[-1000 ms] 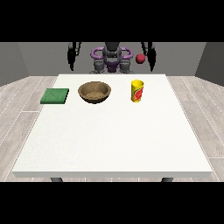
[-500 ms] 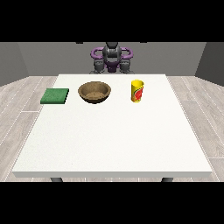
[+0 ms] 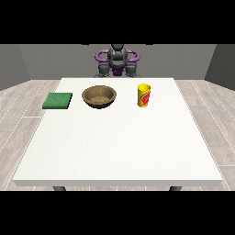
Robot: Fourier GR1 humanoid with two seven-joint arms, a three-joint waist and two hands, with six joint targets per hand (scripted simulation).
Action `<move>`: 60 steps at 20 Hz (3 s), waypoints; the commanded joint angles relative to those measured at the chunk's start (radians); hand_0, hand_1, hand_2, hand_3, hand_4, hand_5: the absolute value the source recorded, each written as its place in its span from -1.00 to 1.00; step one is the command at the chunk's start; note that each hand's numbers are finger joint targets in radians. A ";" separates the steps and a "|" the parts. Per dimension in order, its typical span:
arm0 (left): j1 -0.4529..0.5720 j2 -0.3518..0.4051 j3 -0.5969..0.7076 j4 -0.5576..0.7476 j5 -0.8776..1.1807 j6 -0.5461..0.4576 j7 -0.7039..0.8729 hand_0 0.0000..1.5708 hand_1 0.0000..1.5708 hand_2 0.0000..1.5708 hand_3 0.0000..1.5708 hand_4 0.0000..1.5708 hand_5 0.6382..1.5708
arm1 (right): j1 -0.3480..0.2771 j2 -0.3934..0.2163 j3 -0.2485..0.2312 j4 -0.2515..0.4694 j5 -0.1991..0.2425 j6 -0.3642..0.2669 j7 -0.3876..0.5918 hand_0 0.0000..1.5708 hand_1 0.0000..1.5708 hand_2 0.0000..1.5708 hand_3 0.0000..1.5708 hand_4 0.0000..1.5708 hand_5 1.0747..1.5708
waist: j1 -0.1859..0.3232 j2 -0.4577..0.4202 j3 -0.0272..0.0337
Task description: Pick the cup and pour the ball into the bowl, then pick the bowl and place it on the pad
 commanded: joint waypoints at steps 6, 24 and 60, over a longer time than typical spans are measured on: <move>-0.201 0.070 0.104 0.057 -0.024 -0.052 -0.214 -1.00 -1.00 -1.00 -1.00 -1.00 0.87 | -0.215 -0.067 -0.133 0.014 -0.010 0.088 -0.101 -1.00 -1.00 -1.00 -1.00 -1.00 0.99 | -0.067 0.419 0.0013; -0.292 0.162 0.253 0.613 -0.164 -0.095 -0.792 -1.00 -1.00 -1.00 -1.00 -1.00 0.63 | -0.240 -0.116 -0.252 -0.101 -0.104 0.252 -0.227 -1.00 -1.00 -1.00 -1.00 -1.00 0.98 | -0.192 0.653 0.0009; -0.437 0.239 0.300 1.327 -0.338 0.210 -1.366 0.68 0.68 1.00 1.00 0.37 0.81 | -0.093 -0.283 -0.584 -0.369 -0.444 0.489 -0.112 -1.00 -1.00 -1.00 -1.00 -0.89 0.96 | -0.354 0.700 0.0009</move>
